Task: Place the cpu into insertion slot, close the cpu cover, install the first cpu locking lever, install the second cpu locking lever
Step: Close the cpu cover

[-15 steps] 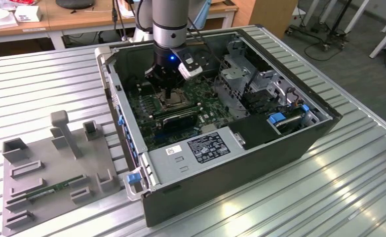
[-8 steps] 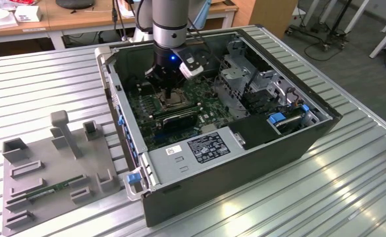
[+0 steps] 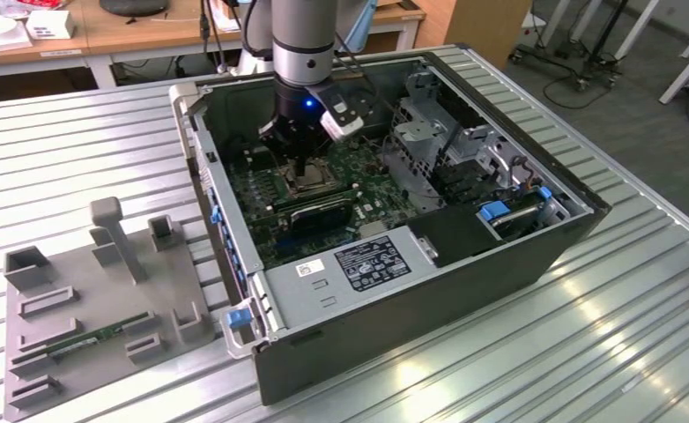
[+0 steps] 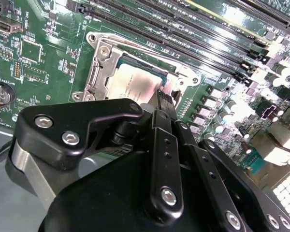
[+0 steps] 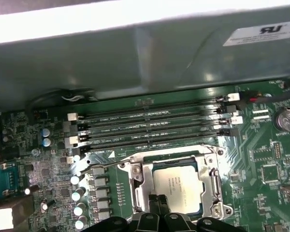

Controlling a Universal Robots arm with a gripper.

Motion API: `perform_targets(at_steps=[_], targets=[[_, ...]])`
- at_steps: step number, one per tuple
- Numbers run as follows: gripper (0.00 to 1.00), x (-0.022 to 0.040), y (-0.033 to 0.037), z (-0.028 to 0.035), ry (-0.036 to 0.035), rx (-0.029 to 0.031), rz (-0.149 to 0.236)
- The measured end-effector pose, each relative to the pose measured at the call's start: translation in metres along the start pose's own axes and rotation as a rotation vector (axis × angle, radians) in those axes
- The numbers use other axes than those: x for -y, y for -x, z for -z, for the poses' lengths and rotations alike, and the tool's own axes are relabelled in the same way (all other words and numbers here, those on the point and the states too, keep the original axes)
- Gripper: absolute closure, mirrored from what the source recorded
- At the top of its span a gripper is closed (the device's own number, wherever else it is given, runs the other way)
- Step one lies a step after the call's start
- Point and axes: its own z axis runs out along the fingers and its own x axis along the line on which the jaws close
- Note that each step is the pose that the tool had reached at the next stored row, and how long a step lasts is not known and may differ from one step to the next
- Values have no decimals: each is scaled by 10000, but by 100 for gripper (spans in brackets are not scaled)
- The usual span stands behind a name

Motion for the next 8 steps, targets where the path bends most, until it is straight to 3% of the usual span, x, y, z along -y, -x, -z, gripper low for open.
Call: perform_targets(at_steps=[3,8], targets=[[89,0,0,0,1,-6,416],[89,2,-20,-12,4,-10,690]])
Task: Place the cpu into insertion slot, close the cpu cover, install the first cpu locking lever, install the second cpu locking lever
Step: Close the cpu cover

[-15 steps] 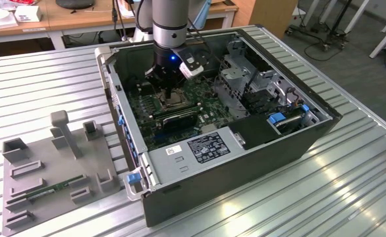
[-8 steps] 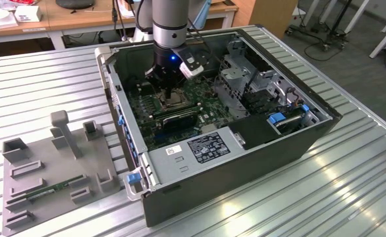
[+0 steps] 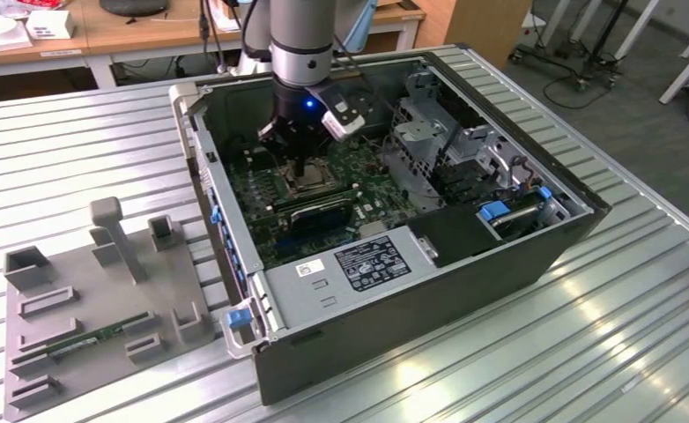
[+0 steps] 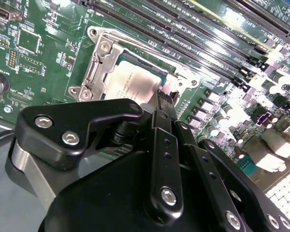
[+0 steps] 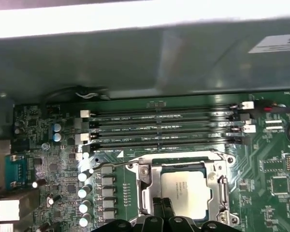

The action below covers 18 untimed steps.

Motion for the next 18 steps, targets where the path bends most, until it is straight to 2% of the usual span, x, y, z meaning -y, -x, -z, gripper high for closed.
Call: perform_targets(at_steps=[4,11,18], targets=[[89,1,-7,-29,0,6,234],[89,4,-73,-35,-7,6,398],[89,4,-79,-44,-4,14,898]])
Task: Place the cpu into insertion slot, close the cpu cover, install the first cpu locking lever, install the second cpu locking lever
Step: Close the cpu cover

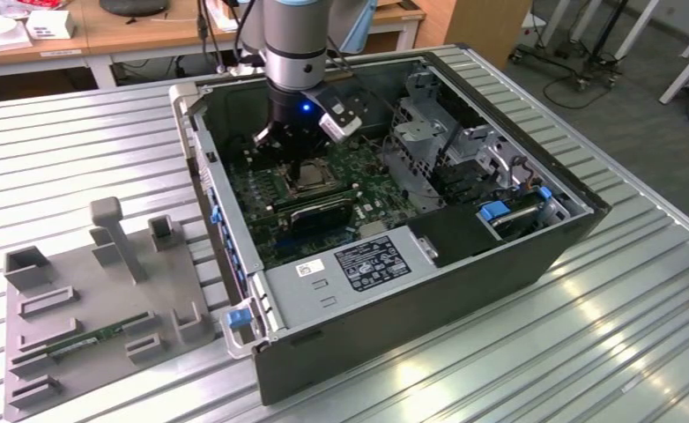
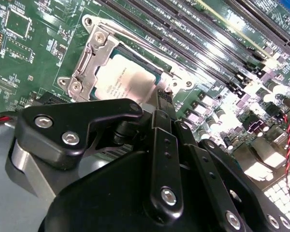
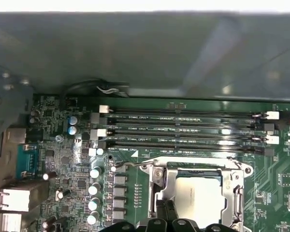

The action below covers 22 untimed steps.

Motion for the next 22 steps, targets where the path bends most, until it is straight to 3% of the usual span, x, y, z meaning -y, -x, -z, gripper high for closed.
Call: perform_targets(at_steps=[22], targets=[[89,1,-3,-49,-13,0,11]])
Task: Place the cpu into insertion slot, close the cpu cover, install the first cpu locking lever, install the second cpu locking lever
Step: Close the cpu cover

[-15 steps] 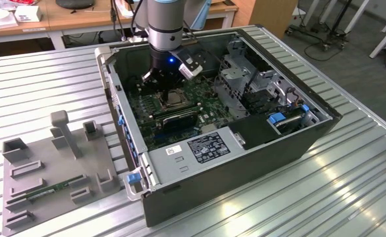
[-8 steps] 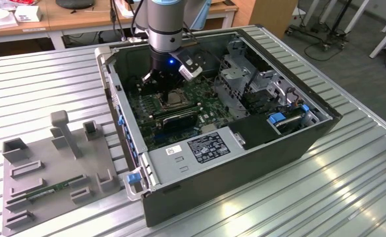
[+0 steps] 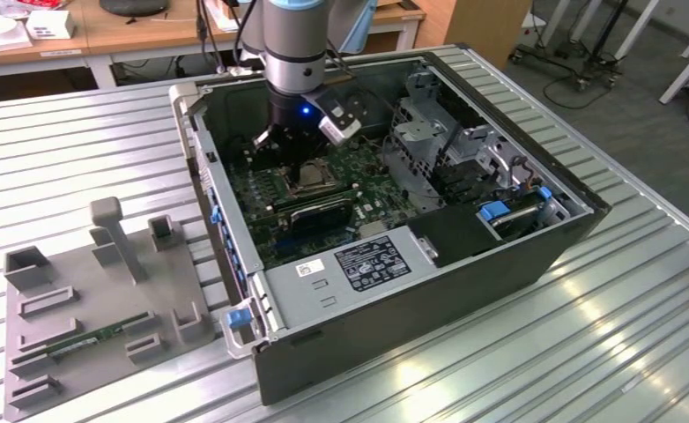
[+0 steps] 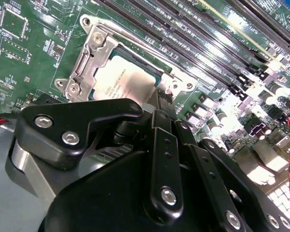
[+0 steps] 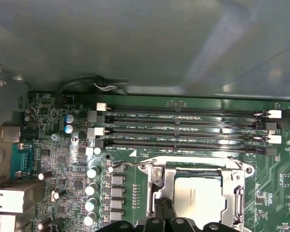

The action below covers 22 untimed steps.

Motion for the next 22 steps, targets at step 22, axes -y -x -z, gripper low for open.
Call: perform_targets(at_steps=[22], targets=[[89,2,-5,-67,-15,-6,0]])
